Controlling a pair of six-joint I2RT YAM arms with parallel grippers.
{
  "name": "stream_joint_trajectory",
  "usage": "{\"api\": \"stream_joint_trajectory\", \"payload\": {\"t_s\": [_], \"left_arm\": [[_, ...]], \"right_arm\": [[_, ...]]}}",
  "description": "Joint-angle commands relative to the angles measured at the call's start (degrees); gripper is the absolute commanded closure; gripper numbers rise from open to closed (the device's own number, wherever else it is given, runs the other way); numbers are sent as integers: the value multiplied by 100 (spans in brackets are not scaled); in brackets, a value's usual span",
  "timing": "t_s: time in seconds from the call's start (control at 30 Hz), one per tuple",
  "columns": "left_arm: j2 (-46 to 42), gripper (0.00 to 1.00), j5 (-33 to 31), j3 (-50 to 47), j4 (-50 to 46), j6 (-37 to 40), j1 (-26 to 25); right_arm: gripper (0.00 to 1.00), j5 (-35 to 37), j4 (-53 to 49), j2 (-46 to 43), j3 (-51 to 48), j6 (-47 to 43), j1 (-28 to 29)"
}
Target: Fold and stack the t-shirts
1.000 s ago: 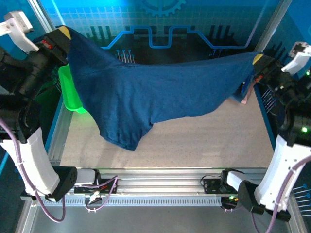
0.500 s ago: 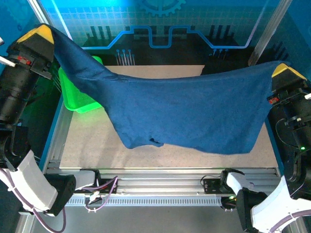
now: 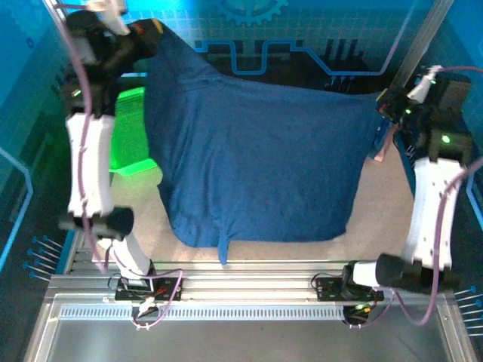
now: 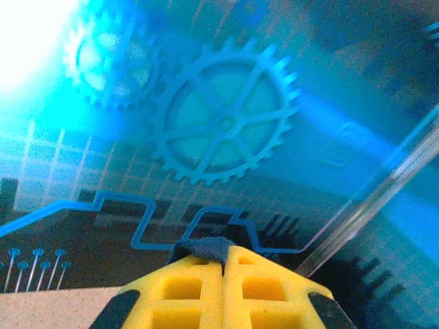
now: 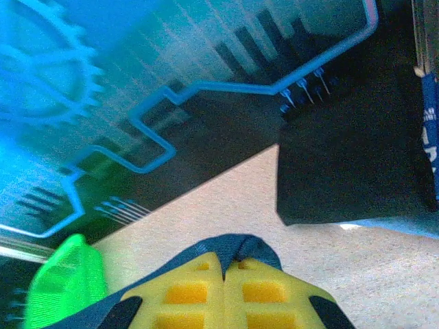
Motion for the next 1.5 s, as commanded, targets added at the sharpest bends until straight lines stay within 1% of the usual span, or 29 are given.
{"api": "stream_joint_trajectory", "payload": {"t_s": [0.0,0.03,0.07,0.1,0.13,0.17,0.2,0.23,0.27,0.33,0.4,0.43,0.47,0.5,0.57,0.63,0.7,0.77,0.83,0.9,0.93,1.0,1.07,1.17,1.23,1.3,1.37,1.47], "left_arm": [[1497,100,-236,1060,191,274,-124],[1898,100,-223,1239,455,236,-133],[2226,96,-349,1229,859,206,-153],[2513,88,-416,1245,1174,103,-153],[2833,58,-436,1306,1502,-144,-106],[3127,16,-508,1517,1613,-438,-75],[3322,2,-518,1743,1591,-575,-63],[3429,1,-578,1891,1471,-634,-54],[3376,1,-620,1860,1362,-721,-54],[3012,1,-440,1538,1159,-607,-78],[2397,1,-518,964,784,-314,-131],[1973,1,-410,456,707,-199,-157],[1482,1,-438,-162,645,-54,-204],[1051,1,-502,-745,606,-4,-264],[40,1,-416,-2138,638,105,-435],[-869,1,-626,-3381,555,159,-678],[-1655,1,-616,-4552,492,-47,-890],[-2384,1,-665,-5690,344,-509,-1102],[-2931,1,-660,-6653,355,-892,-1315],[-3260,1,-567,-7443,424,-1211,-1452],[-3336,1,-495,-7770,482,-1394,-1514],[-3334,1,-409,-8225,698,-1621,-1756],[-3146,1,-379,-8477,924,-1770,-1972],[-2740,1,-288,-8719,1321,-2022,-2095],[-2517,1,-238,-8842,1633,-2128,-2152],[-2314,1,-221,-8904,1793,-2229,-2172],[-2117,1,-215,-8888,1868,-2243,-2195],[-1894,1,-258,-8876,1926,-2248,-2205]], "right_arm": [[100,565,1249,782,-99,-284,197],[95,572,1675,1127,-127,-347,250],[82,879,1884,1493,-41,-417,321],[55,1108,2101,1795,18,-425,362],[27,1226,2474,2085,26,-420,403],[19,1377,2476,2410,168,-228,413],[14,1289,2378,2592,332,-63,409],[7,1173,2395,2634,371,-110,459],[0,1322,2369,2562,293,-247,576],[0,1412,2085,2249,113,-540,724],[0,1699,1797,1684,-424,-783,866],[0,1582,1787,1300,-851,-847,898],[0,1377,1762,905,-1276,-965,921],[0,1337,1612,594,-1566,-1071,954],[0,1180,924,-38,-2071,-1207,956],[0,1036,179,-536,-2531,-1086,907],[0,970,-426,-1001,-3078,-817,832],[0,709,-837,-1437,-3734,-578,676],[0,612,-1054,-1758,-4332,-432,538],[1,480,-1158,-1851,-4851,-333,326],[4,380,-1128,-1792,-5063,-335,223],[8,531,-1047,-1558,-5331,-335,119],[13,557,-710,-1272,-5664,-320,-149],[26,572,-17,-906,-5903,-275,-544],[37,358,479,-613,-6005,-239,-823],[44,384,859,-343,-6028,-195,-916],[47,280,1155,-64,-5993,-143,-987],[48,118,1527,278,-5943,-10,-1005]]}}
